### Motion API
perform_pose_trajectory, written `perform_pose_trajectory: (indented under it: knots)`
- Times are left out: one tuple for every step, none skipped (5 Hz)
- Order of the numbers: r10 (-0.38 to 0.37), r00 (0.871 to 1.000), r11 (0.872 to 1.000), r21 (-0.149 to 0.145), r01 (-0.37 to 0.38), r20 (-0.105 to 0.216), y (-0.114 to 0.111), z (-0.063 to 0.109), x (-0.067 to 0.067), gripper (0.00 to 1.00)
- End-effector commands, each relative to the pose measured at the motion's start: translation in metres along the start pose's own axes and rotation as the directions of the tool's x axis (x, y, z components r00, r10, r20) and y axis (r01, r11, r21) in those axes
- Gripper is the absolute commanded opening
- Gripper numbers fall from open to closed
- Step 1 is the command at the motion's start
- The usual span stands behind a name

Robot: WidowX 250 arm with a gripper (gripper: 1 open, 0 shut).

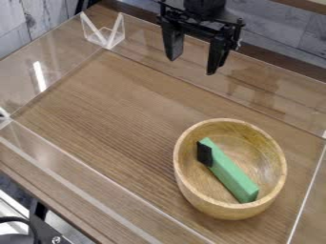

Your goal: Move green stick from inside the wooden bowl to the table next to it

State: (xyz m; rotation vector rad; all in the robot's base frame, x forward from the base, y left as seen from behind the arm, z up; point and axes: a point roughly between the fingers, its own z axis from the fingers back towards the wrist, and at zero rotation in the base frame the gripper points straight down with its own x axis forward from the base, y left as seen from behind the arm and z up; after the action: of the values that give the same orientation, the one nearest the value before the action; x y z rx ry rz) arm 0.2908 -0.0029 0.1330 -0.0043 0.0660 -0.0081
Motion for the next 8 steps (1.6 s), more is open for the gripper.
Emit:
perform_pose_trajectory:
  knots:
    - [0.015,0.996,1.000,-0.001,-0.016,-0.089,-0.001,-0.026,-0.015,1.00]
    - [0.056,0.986,0.998,-0.030,-0.061,-0.154,-0.010,-0.047,-0.039,1.00]
    - [0.048,0.985,0.997,-0.047,-0.057,-0.164,-0.022,-0.055,-0.051,1.00]
    - [0.042,0.989,0.997,-0.064,-0.051,-0.141,-0.030,-0.048,-0.052,1.00]
    - [0.045,0.991,0.996,-0.073,-0.055,-0.124,-0.032,-0.045,-0.051,1.00]
    - [0.050,0.992,0.995,-0.076,-0.060,-0.119,-0.033,-0.045,-0.051,1.00]
    - [0.055,0.992,0.995,-0.080,-0.065,-0.114,-0.034,-0.046,-0.050,1.00]
    - [0.060,0.992,0.994,-0.083,-0.070,-0.108,-0.036,-0.046,-0.050,1.00]
